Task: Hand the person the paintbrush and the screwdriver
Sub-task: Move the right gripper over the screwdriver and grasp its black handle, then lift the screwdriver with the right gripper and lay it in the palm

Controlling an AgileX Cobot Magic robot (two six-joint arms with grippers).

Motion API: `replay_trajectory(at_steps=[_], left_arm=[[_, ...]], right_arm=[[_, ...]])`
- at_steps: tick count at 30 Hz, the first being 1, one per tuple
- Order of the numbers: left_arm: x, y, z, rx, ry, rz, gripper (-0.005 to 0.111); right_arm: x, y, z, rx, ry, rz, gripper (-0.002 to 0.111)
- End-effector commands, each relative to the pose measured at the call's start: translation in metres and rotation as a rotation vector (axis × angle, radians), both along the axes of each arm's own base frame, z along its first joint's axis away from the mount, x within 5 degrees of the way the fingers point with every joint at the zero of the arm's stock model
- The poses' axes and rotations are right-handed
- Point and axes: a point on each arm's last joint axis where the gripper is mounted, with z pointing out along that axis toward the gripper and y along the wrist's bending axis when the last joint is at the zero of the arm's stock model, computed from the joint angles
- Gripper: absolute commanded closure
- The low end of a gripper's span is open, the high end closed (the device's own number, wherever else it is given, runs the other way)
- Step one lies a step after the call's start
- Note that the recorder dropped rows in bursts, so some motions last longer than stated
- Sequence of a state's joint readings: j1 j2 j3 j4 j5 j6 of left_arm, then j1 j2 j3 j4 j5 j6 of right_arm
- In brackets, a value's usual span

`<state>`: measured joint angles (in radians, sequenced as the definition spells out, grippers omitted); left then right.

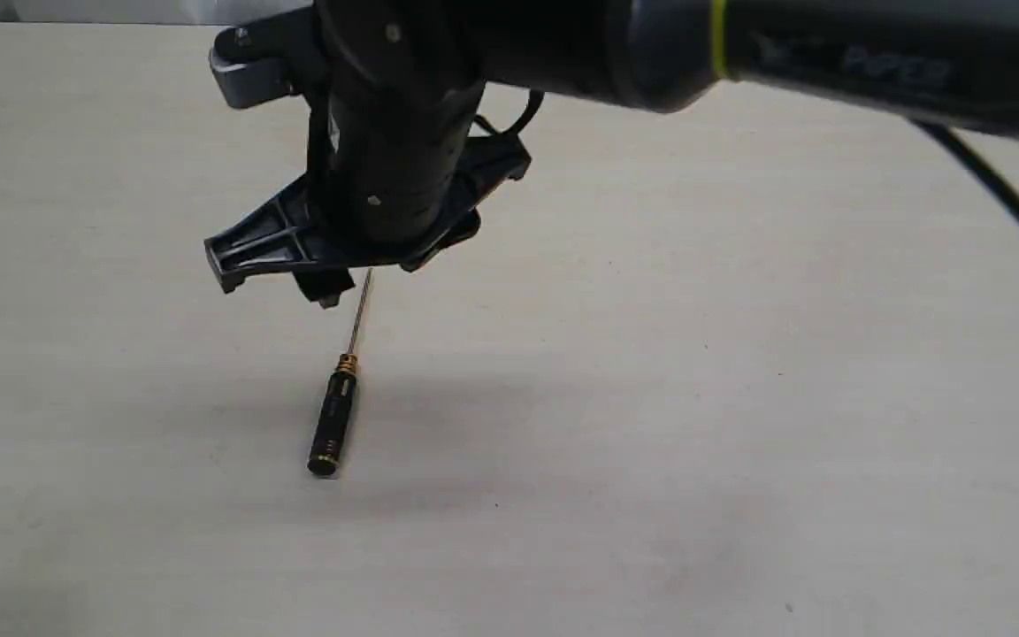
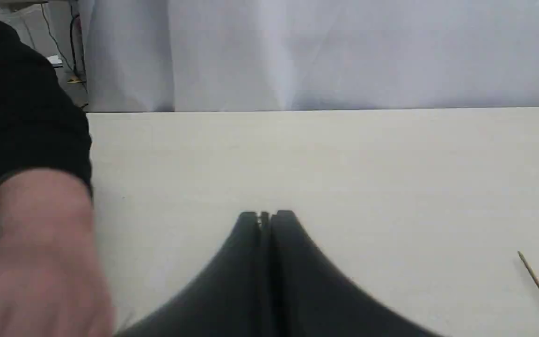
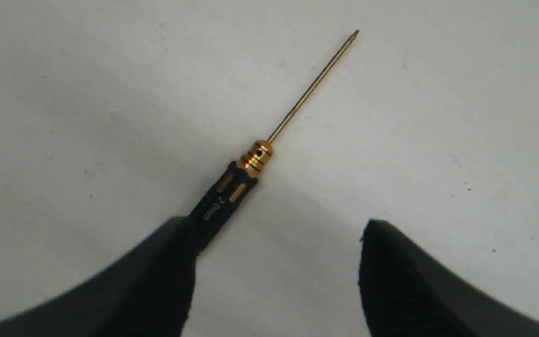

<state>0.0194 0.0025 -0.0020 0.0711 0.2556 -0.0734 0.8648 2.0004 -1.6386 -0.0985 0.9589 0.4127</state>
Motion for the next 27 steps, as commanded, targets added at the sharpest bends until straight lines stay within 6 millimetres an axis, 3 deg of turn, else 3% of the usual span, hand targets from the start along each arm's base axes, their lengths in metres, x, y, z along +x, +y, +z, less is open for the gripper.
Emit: replay_trajectory(at_steps=[1,13,20,27], left_arm=[[0.0,-0.001,0.0,-0.006,-0.006,-0.009,0.107],[0.0,-0.001,0.0,-0.006,-0.006,-0.009,0.107],[0.0,-0.001,0.0,-0.006,-0.006,-0.009,0.107],[0.0,-0.001,0.0,-0.006,-0.008,-0.009,0.107]], right_arm=[[0.007,0.009,-0.024,0.019,0.017,-0.015,0.053],[0.015,0.021,-0.096,-0.035,0.095,-0.021,0.054],[0.015,0.028,-0.113,0.02,0.119,-0.028,0.07],[0.015,0.028,-0.116,0.012,0.122,-0.027,0.07]])
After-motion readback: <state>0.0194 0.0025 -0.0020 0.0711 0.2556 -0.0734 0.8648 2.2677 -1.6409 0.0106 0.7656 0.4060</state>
